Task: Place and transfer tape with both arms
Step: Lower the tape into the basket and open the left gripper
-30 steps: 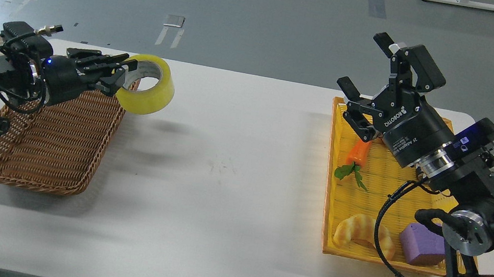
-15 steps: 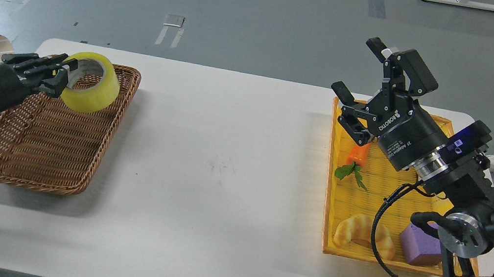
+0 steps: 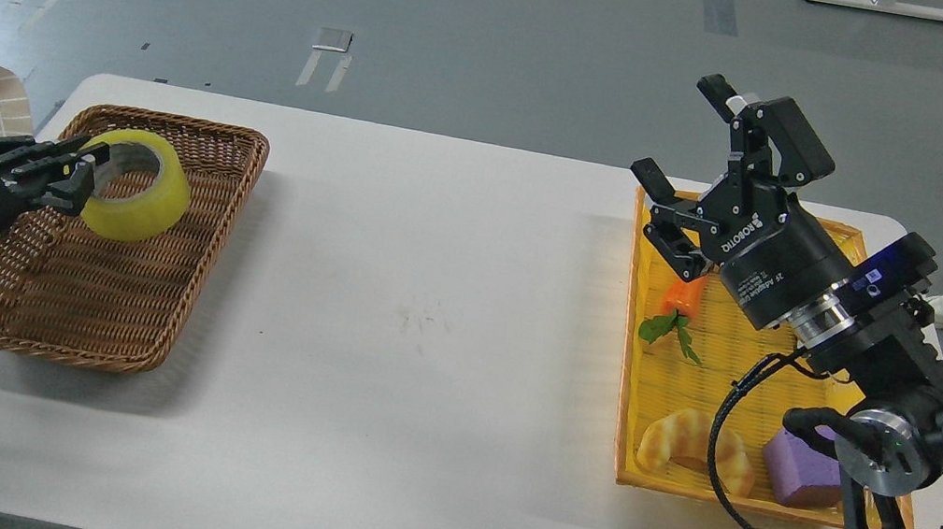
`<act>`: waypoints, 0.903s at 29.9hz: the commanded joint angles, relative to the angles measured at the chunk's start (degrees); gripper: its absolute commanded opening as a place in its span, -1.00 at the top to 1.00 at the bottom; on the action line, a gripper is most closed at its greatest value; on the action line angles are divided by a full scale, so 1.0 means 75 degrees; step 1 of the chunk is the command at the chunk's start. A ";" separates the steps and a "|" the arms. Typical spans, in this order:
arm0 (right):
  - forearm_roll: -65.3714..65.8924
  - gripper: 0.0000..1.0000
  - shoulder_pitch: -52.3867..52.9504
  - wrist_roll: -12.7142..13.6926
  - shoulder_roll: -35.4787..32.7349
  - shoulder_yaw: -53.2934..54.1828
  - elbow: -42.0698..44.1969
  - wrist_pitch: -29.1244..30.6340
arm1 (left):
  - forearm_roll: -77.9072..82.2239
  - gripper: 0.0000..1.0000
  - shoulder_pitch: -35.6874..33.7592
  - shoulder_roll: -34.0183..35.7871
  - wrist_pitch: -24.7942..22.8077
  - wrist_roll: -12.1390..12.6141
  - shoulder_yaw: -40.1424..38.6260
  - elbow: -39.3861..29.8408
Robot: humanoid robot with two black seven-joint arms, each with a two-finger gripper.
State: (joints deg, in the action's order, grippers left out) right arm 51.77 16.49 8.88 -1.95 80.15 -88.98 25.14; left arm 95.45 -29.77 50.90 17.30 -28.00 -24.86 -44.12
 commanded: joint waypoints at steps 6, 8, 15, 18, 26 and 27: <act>-0.0012 -1.00 -0.0019 0.0000 0.0002 -0.0011 -0.0007 0.0011 | -0.0644 -0.68 0.0102 -0.0013 -0.0080 0.0000 -0.0002 0.0210; -0.0012 -1.00 -0.0007 0.0000 0.0002 -0.0011 0.0016 0.0011 | -0.0656 -0.69 0.0114 -0.0013 -0.0091 0.0000 -0.0002 0.0198; -0.0012 -1.00 -0.0007 0.0000 0.0002 -0.0011 0.0005 0.0011 | -0.0679 -0.78 0.0126 -0.0095 -0.0091 0.0000 -0.0002 0.0234; 0.0000 -1.00 -0.0007 0.0000 0.0002 -0.0011 0.0005 0.0011 | -0.0714 -0.87 0.0126 -0.0199 -0.0080 0.0000 -0.0002 0.0234; 0.0035 -1.00 0.0017 0.0000 -0.0010 0.0000 0.0016 0.0011 | -0.1895 -0.95 -0.0014 -0.0423 -0.0068 0.0000 -0.0037 -0.0362; 0.0046 -1.00 0.0051 0.0000 -0.0010 0.0000 0.0016 0.0000 | -0.2258 -0.95 -0.0096 -0.0423 -0.0080 0.0000 -0.0049 -0.0550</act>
State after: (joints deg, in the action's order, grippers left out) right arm 51.83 16.44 8.88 -1.93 80.08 -89.00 25.23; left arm 83.91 -29.59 47.81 16.88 -28.00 -25.05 -44.88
